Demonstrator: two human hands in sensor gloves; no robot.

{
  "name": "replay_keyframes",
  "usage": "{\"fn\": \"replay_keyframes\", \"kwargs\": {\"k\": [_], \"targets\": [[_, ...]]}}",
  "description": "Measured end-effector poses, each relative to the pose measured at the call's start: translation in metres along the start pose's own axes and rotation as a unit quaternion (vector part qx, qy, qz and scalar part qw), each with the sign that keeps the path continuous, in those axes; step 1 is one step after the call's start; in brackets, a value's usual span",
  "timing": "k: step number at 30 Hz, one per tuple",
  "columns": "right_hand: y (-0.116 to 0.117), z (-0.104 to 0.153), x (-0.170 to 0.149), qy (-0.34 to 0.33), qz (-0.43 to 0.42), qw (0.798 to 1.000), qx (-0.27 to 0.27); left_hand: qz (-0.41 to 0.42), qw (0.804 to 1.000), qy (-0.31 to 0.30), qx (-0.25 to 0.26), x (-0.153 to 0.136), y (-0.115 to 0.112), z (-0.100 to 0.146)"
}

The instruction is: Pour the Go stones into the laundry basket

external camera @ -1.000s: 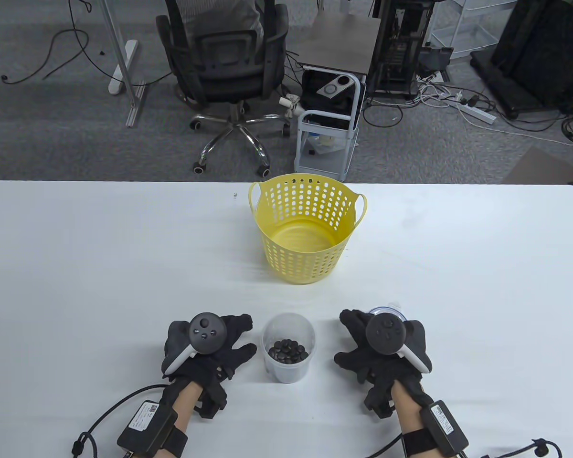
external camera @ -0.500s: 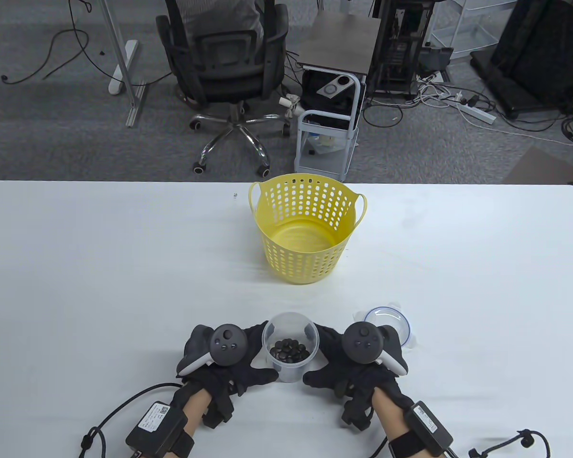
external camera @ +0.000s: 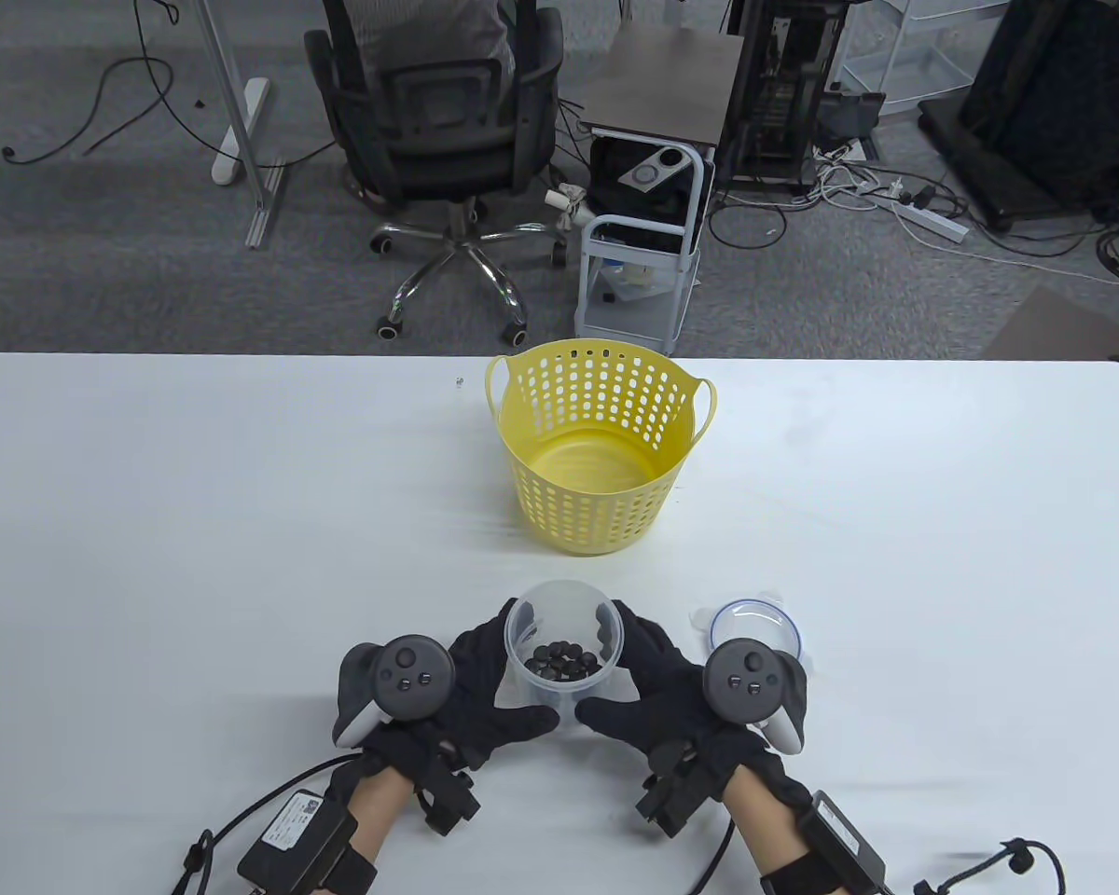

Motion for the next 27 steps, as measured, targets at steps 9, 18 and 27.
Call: {"fn": "replay_keyframes", "kwargs": {"k": [9,18,27], "targets": [[0.012,0.003,0.018,-0.017,-0.038,0.999,-0.031,0.116,0.992,-0.024,0.046,-0.003,0.002,0.005],[0.011,-0.001,0.015,-0.013,-0.046,0.999,-0.017,0.109,0.984,-0.002,0.138,0.009,0.010,0.012],[0.004,-0.005,0.000,-0.008,0.141,0.990,0.002,0.024,0.978,0.086,0.189,-0.023,0.023,0.014]]}}
Point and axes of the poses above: the tracker on the back of each hand, its own x axis roughly to the thumb side, its own z axis roughly from the fingertips to the wrist, y = z × x, the point moved 2 cm from there along -z, roughly from the wrist to the fingertips, and after that the axes turned 1 degree about -y, right-handed, at the moved point
